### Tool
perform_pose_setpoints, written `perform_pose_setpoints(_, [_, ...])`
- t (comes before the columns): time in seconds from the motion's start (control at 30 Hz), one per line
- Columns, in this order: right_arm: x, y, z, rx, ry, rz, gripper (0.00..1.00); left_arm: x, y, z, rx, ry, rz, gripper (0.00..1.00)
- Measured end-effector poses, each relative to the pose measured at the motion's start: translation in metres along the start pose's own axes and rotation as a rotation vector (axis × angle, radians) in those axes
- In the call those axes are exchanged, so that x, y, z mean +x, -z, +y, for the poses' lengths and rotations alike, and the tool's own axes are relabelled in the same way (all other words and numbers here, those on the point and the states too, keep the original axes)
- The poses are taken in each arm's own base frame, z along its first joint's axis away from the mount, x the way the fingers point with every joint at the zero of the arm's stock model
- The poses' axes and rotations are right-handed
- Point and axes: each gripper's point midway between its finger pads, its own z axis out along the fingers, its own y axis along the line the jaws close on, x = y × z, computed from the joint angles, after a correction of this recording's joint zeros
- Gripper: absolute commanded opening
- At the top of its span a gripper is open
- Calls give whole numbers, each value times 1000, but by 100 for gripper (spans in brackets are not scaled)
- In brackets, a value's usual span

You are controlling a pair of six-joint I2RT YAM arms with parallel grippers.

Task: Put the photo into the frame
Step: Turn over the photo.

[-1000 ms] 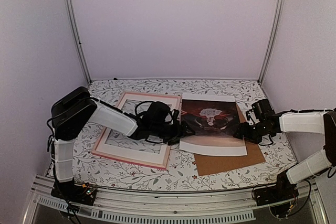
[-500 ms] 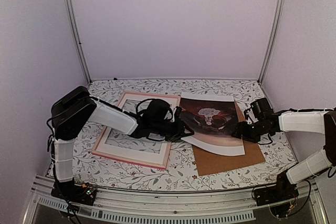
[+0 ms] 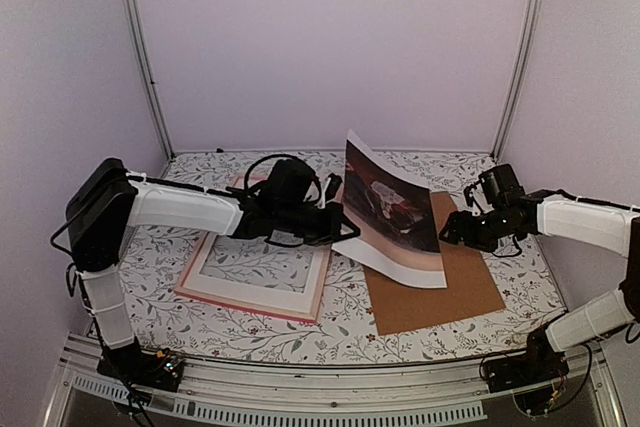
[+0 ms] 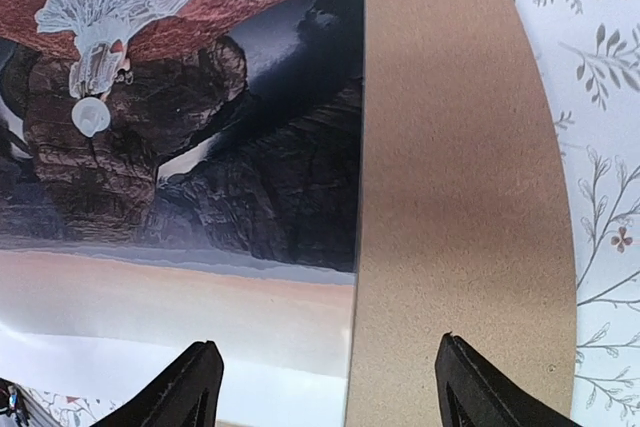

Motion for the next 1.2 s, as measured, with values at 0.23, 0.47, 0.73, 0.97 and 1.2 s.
perform_pose_setpoints(0.23, [-54, 43, 55, -66, 98, -120, 82, -48, 61, -53, -68, -202, -113, 0])
perform_pose_setpoints(0.47, [-92, 79, 138, -189, 208, -214, 81, -91, 161, -88, -215, -353, -244, 0])
perform_pose_setpoints(0.73, [-73, 31, 157, -166, 245, -94, 81, -99, 255, -67, -486, -377, -224, 0])
perform_pose_setpoints(0.97, [-59, 13, 165, -163, 257, -39, 81, -80, 290, -40, -704, -389, -100, 0])
perform_pose_setpoints(1.2, [-58, 14, 168, -177, 247, -32, 81, -54, 268, -9, -821, -415, 95, 0])
